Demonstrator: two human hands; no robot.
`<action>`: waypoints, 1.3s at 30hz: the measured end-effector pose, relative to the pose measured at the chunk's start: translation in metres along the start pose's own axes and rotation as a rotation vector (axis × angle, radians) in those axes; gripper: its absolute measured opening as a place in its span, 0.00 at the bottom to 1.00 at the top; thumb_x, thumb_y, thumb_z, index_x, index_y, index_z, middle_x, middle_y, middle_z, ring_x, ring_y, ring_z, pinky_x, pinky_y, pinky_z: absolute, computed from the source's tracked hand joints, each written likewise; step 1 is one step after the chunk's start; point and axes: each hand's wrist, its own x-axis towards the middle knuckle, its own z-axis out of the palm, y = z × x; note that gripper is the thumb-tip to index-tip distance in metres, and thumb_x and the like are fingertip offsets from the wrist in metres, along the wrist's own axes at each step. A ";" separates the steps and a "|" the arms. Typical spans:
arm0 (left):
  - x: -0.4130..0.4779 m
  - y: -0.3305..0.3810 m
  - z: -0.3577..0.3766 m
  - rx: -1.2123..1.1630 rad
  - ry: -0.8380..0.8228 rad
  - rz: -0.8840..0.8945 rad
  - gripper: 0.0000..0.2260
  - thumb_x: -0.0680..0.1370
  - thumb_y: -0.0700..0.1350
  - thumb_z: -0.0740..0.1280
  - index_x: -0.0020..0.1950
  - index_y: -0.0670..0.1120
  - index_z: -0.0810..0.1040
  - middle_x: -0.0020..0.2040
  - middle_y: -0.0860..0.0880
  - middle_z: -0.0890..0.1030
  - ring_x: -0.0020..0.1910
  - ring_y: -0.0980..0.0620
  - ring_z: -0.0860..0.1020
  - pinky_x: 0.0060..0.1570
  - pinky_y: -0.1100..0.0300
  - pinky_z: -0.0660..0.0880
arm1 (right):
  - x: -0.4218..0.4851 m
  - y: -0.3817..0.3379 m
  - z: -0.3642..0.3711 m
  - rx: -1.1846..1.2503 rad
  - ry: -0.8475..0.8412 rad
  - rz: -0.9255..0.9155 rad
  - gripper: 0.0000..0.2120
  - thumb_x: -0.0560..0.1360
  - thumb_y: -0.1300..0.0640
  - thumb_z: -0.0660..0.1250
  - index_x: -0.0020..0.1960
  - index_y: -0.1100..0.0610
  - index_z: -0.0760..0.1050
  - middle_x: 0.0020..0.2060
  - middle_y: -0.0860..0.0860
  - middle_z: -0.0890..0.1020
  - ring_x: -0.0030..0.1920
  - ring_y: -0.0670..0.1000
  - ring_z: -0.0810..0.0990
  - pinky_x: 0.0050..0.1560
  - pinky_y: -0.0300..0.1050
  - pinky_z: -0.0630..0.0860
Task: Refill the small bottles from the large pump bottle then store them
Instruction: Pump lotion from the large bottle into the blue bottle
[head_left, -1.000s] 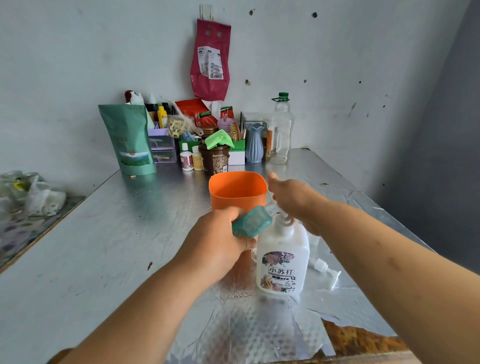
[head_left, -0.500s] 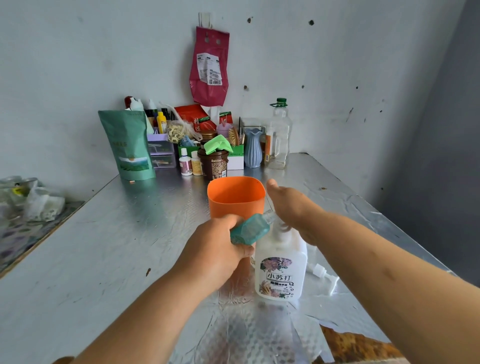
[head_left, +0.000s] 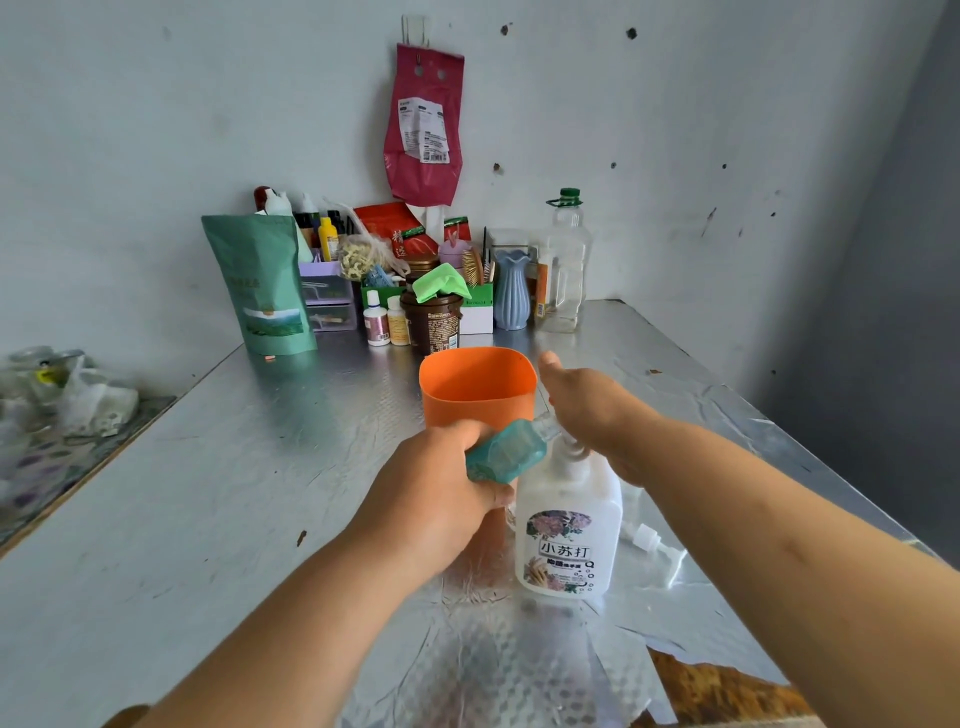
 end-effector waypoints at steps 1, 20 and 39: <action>0.000 -0.001 0.001 0.000 0.001 0.001 0.16 0.71 0.47 0.76 0.57 0.57 0.79 0.50 0.56 0.82 0.49 0.55 0.79 0.49 0.57 0.76 | -0.001 0.000 0.001 -0.019 -0.002 -0.009 0.26 0.83 0.48 0.42 0.70 0.64 0.63 0.66 0.64 0.71 0.65 0.61 0.70 0.65 0.52 0.65; -0.001 0.004 -0.001 0.021 0.013 -0.011 0.16 0.71 0.48 0.76 0.57 0.55 0.79 0.51 0.56 0.82 0.50 0.53 0.79 0.52 0.52 0.77 | 0.000 -0.004 -0.004 0.013 -0.001 0.014 0.31 0.82 0.42 0.42 0.73 0.64 0.60 0.71 0.61 0.66 0.70 0.59 0.66 0.69 0.53 0.61; 0.001 -0.006 0.005 0.007 -0.020 -0.021 0.18 0.71 0.46 0.77 0.59 0.56 0.79 0.53 0.57 0.82 0.51 0.55 0.79 0.49 0.59 0.74 | 0.005 0.005 0.007 -0.052 0.013 0.053 0.23 0.84 0.53 0.41 0.72 0.65 0.60 0.63 0.67 0.71 0.64 0.64 0.70 0.64 0.54 0.67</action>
